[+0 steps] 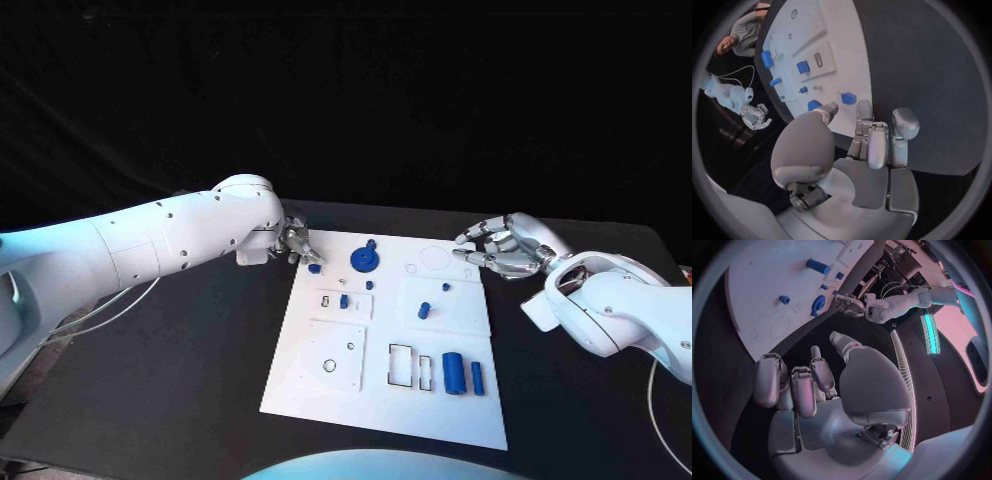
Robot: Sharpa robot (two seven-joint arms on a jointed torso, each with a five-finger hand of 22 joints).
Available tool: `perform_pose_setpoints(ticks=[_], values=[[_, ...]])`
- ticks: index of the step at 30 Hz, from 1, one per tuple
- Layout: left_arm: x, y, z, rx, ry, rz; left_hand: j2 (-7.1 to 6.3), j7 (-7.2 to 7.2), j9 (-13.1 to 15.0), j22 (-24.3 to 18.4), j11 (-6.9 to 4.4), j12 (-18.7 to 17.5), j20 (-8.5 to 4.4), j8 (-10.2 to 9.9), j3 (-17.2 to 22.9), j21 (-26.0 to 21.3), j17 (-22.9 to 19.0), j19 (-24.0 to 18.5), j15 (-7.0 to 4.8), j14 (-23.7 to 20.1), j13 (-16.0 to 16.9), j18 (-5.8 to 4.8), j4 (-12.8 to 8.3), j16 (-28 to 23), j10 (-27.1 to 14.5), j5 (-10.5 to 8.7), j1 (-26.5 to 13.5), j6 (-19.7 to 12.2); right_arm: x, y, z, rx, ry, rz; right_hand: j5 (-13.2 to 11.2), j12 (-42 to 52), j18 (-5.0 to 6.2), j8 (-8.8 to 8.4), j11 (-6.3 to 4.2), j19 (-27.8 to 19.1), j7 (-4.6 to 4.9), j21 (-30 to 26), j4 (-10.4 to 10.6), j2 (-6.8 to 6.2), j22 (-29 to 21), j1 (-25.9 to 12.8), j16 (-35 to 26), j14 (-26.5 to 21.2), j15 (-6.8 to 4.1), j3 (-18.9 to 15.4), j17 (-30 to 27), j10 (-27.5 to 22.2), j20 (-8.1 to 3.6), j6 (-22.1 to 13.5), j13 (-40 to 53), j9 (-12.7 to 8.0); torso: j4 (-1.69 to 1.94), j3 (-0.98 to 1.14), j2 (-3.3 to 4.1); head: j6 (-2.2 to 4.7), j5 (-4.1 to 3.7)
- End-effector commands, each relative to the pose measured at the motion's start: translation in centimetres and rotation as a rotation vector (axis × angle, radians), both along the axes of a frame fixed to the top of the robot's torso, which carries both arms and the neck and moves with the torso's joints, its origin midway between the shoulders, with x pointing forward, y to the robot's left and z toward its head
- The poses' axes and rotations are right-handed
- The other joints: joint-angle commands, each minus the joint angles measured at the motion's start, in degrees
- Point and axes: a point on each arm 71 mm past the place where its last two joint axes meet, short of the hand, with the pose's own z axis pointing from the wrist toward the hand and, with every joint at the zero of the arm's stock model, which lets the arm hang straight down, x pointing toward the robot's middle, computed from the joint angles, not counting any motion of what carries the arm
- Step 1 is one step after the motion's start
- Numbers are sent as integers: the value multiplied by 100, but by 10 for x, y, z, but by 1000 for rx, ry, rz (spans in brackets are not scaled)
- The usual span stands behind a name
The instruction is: Assemble the parts on the task board
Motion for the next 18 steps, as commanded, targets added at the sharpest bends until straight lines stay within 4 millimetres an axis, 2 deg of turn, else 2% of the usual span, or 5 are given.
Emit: perform_pose_setpoints(ticks=[1,18], values=[[-1,-2,-2,19,15,-17,19,11,-10,3,6,-1,32,4,-39,4,208,20,25,251,-5,-95,7,24,-30,23,56,19,-1,1,-1,-3,6,12,36,-3,39,27,-15,-13,-4,-1,36,17,135,-45,-32,395,-29,5,541,0,-16,-35,5,-1,-2,0,-2,-3,2],[-2,-5,-9,30,34,-24,50,3,-31,46,-3,34,29,31,-36,26,244,38,18,260,28,-102,0,41,-21,35,233,43,-1,1,-1,-3,6,13,36,2,40,37,-16,-12,-5,-4,48,19,135,-47,-33,395,-31,1,542,5,-18,-38,8,-2,-6,4,0,-26,-7]])
